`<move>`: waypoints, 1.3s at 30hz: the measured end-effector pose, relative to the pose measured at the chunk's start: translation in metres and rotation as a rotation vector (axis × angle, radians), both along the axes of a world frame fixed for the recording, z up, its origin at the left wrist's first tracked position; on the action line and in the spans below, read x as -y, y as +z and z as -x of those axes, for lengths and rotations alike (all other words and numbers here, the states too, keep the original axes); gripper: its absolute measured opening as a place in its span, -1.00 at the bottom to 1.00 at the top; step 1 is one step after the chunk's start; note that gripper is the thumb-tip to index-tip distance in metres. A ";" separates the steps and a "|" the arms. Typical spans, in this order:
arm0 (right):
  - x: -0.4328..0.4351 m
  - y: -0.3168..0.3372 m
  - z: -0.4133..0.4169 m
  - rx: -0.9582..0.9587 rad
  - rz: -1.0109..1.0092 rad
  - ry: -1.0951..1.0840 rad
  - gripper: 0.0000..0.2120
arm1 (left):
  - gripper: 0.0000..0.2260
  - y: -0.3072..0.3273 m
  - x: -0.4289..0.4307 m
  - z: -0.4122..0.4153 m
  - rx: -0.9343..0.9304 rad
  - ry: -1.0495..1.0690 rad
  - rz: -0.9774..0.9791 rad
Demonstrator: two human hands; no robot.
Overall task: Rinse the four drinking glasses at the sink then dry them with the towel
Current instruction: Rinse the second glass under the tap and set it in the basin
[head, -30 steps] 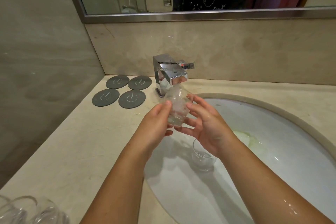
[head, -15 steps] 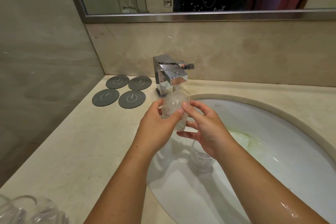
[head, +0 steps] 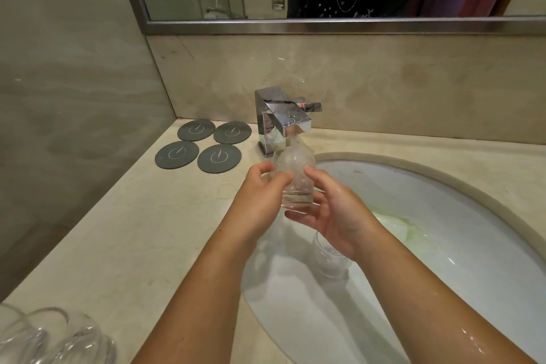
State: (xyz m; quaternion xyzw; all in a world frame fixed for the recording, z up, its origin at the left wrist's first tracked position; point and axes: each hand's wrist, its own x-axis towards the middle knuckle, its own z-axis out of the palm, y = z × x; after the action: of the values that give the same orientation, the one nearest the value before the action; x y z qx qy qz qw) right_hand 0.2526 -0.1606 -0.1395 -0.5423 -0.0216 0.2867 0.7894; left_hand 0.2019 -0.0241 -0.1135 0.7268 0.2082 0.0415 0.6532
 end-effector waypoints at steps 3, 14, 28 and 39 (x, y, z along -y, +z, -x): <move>0.000 -0.003 -0.002 0.130 0.089 -0.064 -0.68 | -0.37 0.004 0.000 0.002 -0.015 -0.018 -0.016; -0.007 0.000 0.009 0.537 0.411 -0.242 -0.66 | -0.41 -0.004 0.003 -0.004 0.015 0.109 0.204; 0.002 -0.004 0.001 0.565 0.472 -0.090 -0.59 | -0.45 -0.002 0.004 -0.003 0.053 0.146 0.218; -0.001 -0.012 -0.001 0.659 0.525 -0.053 -0.46 | -0.12 -0.012 -0.002 -0.002 0.173 0.013 -0.215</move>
State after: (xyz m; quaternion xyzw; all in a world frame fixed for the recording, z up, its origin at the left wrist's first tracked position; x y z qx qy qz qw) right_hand 0.2535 -0.1595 -0.1516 -0.7882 -0.1850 0.0732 0.5824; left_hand 0.2043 -0.0217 -0.1254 0.7851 0.1501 0.1303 0.5867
